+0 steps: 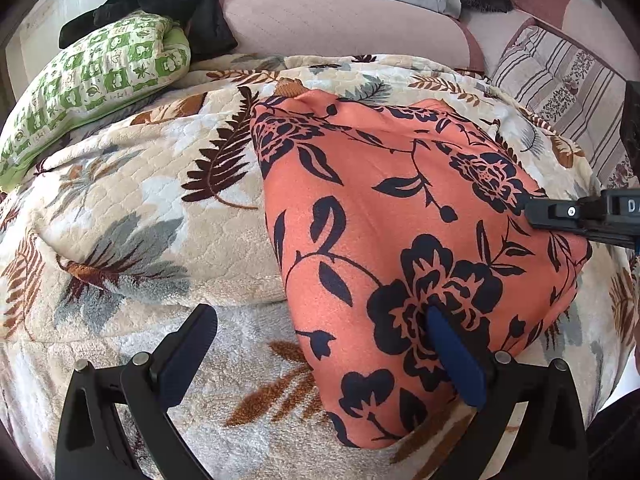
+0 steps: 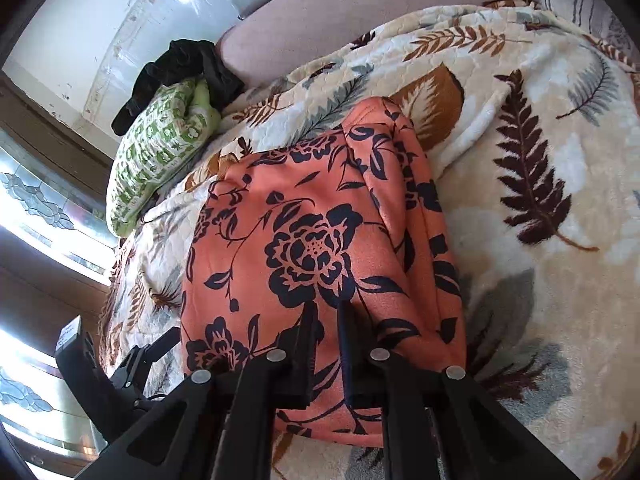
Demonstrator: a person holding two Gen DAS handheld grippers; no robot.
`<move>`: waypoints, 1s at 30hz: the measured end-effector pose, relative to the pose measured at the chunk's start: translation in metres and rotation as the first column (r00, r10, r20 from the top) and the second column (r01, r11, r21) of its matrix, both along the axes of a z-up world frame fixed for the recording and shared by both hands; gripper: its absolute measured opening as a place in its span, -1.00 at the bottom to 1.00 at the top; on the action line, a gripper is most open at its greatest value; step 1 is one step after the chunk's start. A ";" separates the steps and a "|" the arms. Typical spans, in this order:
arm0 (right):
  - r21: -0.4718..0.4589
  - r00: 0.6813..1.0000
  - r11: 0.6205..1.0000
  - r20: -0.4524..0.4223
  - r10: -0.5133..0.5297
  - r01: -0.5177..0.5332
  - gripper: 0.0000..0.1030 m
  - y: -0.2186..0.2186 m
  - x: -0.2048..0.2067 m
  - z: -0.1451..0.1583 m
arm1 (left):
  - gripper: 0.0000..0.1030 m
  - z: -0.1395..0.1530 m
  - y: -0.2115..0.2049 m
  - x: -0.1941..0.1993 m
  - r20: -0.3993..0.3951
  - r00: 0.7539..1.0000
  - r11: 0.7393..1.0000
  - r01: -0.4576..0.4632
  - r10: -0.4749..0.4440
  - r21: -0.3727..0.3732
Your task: Fold small clothes
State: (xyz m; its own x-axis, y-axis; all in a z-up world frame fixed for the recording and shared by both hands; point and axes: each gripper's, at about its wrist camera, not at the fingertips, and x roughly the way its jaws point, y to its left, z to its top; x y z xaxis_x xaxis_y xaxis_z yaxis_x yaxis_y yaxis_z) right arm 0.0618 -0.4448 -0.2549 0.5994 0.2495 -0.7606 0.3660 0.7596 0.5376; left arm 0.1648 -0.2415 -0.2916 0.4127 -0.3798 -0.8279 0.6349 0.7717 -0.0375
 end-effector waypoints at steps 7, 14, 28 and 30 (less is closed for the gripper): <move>0.052 0.999 0.999 -0.034 0.018 -0.016 -0.75 -0.003 0.009 -0.023 | 1.00 0.013 0.019 0.032 -0.028 0.995 0.991 -0.103 0.101 -0.091; 0.090 0.998 0.995 -0.045 0.048 -0.044 -0.78 -0.004 0.008 -0.031 | 1.00 -0.002 0.010 0.037 -0.075 0.992 0.991 -0.109 0.103 -0.084; 0.077 0.992 0.995 -0.103 0.070 -0.062 -0.84 0.010 -0.004 -0.033 | 1.00 -0.012 0.011 0.042 -0.114 0.991 0.991 -0.089 0.077 -0.103; 0.036 0.993 0.998 -0.102 0.057 -0.054 -0.84 0.019 -0.009 -0.032 | 1.00 -0.013 0.011 0.042 -0.113 0.991 0.991 -0.088 0.076 -0.103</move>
